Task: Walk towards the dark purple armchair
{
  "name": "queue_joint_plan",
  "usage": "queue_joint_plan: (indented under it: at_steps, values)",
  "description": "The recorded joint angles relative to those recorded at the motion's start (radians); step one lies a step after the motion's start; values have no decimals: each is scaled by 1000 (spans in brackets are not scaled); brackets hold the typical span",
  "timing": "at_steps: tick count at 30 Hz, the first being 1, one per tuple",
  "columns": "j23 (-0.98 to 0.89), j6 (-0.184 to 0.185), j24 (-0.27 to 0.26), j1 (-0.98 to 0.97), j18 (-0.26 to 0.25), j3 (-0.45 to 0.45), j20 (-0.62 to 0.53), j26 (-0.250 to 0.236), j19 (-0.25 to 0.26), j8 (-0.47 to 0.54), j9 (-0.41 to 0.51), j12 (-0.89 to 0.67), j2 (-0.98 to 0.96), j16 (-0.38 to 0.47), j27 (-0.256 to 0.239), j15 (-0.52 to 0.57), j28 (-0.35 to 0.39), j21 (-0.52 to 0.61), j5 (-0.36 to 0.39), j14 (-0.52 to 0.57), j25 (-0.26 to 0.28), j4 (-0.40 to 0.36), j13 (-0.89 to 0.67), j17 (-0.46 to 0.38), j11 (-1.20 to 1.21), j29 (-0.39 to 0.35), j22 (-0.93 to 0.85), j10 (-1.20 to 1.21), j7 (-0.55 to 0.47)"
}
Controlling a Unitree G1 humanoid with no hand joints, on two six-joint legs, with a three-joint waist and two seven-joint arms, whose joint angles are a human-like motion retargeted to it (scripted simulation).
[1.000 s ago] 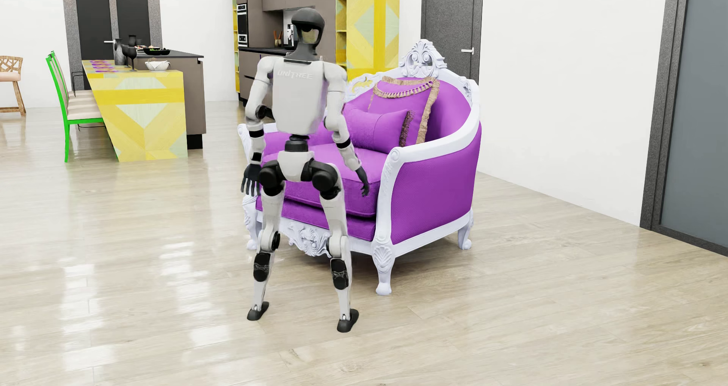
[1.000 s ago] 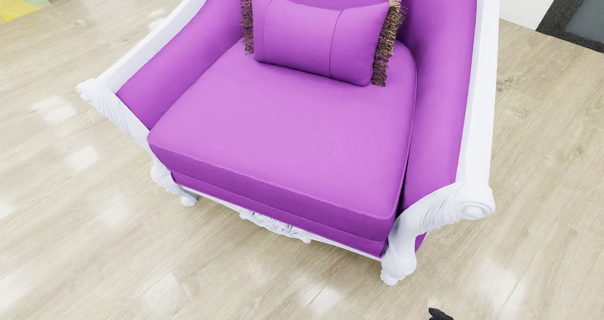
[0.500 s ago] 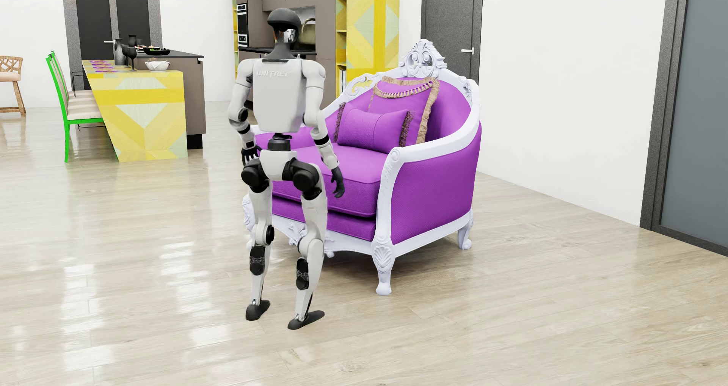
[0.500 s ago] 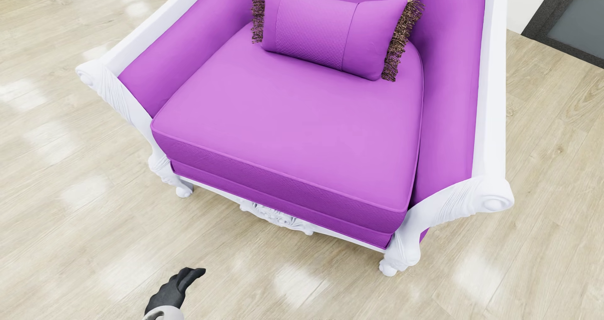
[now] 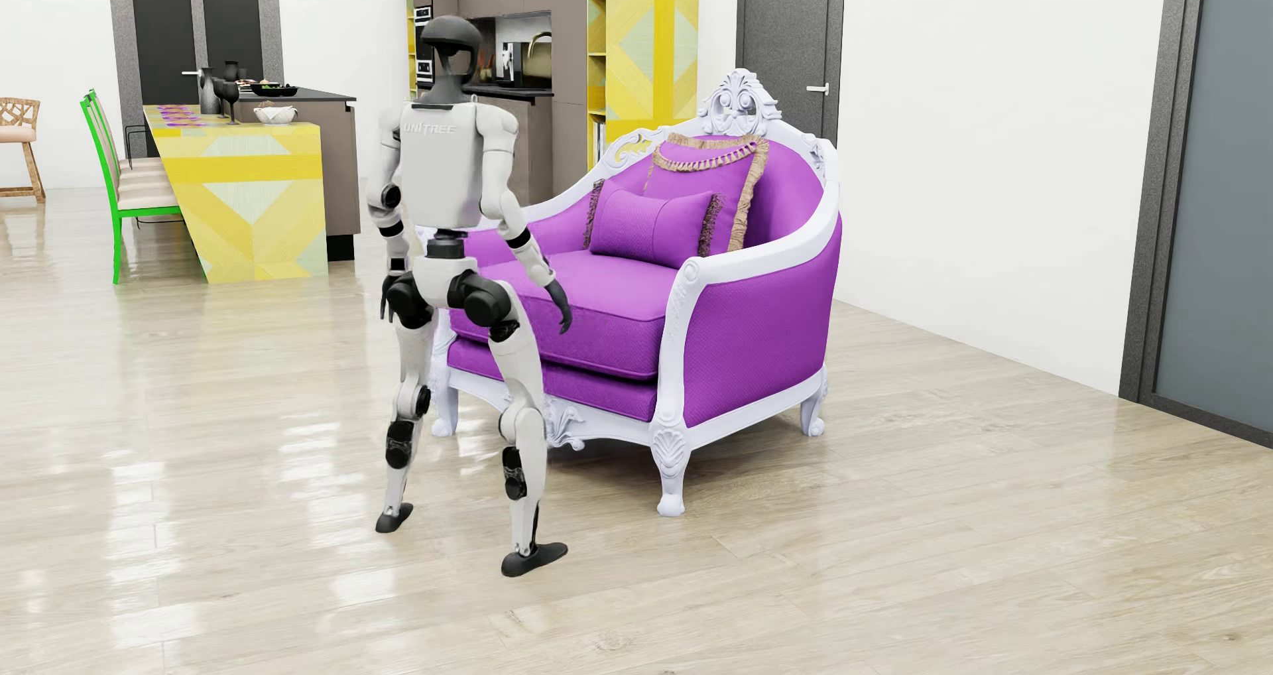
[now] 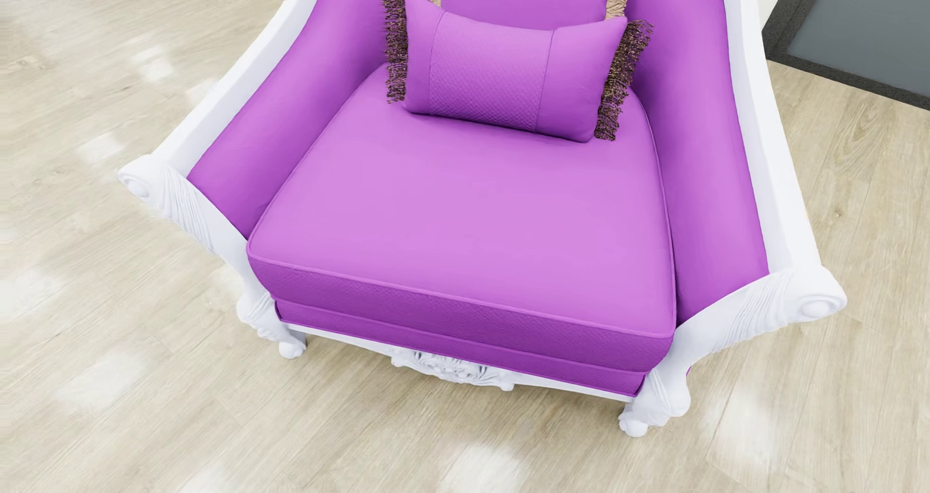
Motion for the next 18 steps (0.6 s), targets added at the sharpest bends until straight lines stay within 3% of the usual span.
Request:
queue_joint_plan:
  at_steps: [2,3,5,6,7,9,10,11,12,14,18]
  values:
    - [17,-15,-5,16,34,-4,-41,-11,-26,12,1,-34,-28,-2,24,49,17,0,-70,-29,-15,-71,4,24,47,20,-9,-4,28]
    - [21,-22,-10,29,51,-6,-57,-15,-68,5,1,-56,-43,0,28,73,21,2,-104,-35,-28,-103,6,32,64,36,-12,-17,43]
    - [32,-35,-32,54,79,-8,-69,-12,-183,-117,0,-91,-60,6,35,129,42,-7,-171,-41,-46,-150,4,53,90,44,-22,-46,74]
    - [34,-39,-46,58,90,-12,-72,-9,-209,-161,0,-110,-67,10,30,118,57,-19,-179,-47,-49,-164,8,57,108,40,-19,-47,84]
    - [36,-40,-57,57,100,-19,-78,-9,-160,-138,0,-125,-85,18,28,90,66,-29,-150,-55,-53,-172,7,64,140,30,-18,-39,89]
    - [38,-38,-74,54,116,-27,-94,-13,1,-33,-1,-146,-121,41,25,9,71,-41,-39,-72,-64,-176,1,72,196,20,-22,-20,98]
    - [39,-36,-82,56,123,-27,-97,-14,41,32,-3,-150,-130,52,22,-25,73,-43,32,-78,-67,-176,-3,71,205,31,-26,-17,107]
    - [40,-35,-92,62,129,-23,-96,-14,28,31,-6,-150,-128,61,20,-49,79,-43,65,-82,-68,-175,-7,68,200,49,-31,-18,120]
    - [41,-35,-104,70,135,-17,-90,-12,-12,-42,-10,-148,-109,66,18,-63,87,-41,58,-84,-70,-174,-12,64,173,64,-36,-25,135]
    - [45,-38,-125,88,142,-13,-82,-4,-123,-145,-18,-142,-54,70,20,-41,101,-38,53,-81,-75,-177,-19,61,75,69,-34,-47,152]
    - [50,-36,-136,115,143,-14,-106,18,-94,-136,-25,-119,4,61,31,-2,78,-27,84,-78,-71,-168,-45,72,-42,57,-3,-73,175]
